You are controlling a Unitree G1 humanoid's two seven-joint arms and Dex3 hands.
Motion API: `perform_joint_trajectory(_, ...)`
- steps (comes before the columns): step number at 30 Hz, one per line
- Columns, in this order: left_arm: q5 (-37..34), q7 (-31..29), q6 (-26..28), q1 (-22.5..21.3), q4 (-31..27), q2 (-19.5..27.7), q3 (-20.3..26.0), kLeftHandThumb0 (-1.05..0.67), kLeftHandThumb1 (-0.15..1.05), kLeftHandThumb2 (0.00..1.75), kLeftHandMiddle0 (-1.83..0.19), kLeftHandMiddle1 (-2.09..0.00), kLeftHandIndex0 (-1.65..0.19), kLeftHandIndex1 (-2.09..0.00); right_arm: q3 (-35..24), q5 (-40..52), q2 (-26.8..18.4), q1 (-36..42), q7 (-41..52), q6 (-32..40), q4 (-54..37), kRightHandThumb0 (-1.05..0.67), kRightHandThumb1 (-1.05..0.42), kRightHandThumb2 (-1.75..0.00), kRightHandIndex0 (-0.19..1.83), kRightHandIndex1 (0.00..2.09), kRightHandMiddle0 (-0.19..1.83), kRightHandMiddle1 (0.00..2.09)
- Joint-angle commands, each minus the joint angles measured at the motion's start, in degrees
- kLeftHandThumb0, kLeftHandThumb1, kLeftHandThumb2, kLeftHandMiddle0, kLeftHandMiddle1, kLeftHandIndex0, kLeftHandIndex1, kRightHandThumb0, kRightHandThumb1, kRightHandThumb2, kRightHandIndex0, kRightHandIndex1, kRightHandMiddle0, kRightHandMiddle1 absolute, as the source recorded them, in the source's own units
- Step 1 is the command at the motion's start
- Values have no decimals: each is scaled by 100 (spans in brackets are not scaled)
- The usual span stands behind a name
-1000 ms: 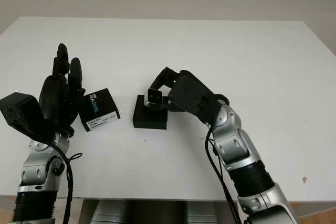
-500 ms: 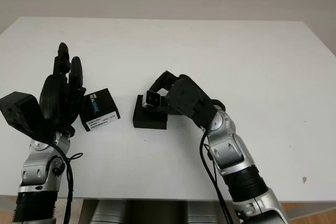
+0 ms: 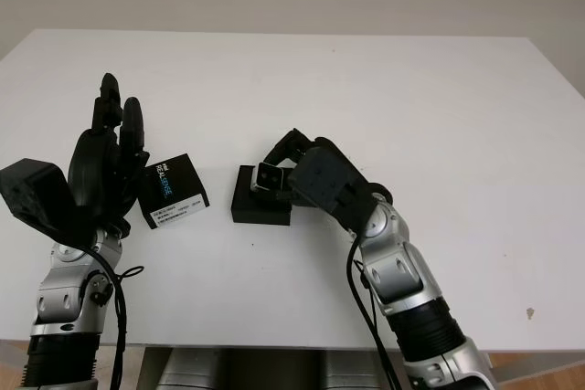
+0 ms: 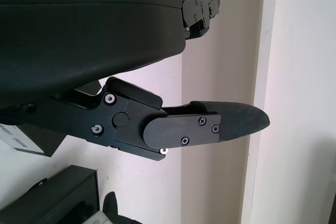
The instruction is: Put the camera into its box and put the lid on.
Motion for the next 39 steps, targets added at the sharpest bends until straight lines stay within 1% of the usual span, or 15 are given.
perform_joint_trajectory(1,-42,-3,-13,-21,-134,-47,-4,-75,105,47,19,-2,19,-1,-13,-27,-31,4,-29,-120,-10,-37,-101,-5,33,5,18,193)
perform_joint_trajectory(17,-13,61,-34,-7,-191,-81,-9,-75,105,45,19,-1,19,-1,78,-266,-134,-137,126,-268,366,-38,-101,-5,35,6,18,191)
perform_joint_trajectory(27,5,81,-11,8,-228,-83,-31,-75,105,45,19,-2,19,-1,125,-341,-83,-126,103,-411,496,-38,-101,-5,36,7,20,192)
perform_joint_trajectory(31,-41,82,5,3,-235,-110,-14,-74,105,46,19,-1,19,0,167,-402,-68,-148,97,-462,517,-37,-101,-6,36,6,19,188)
perform_joint_trajectory(39,40,120,-28,16,-267,-95,-32,-75,105,46,18,-2,18,-1,238,-564,-92,-168,107,-333,450,-38,-101,-5,36,6,20,186)
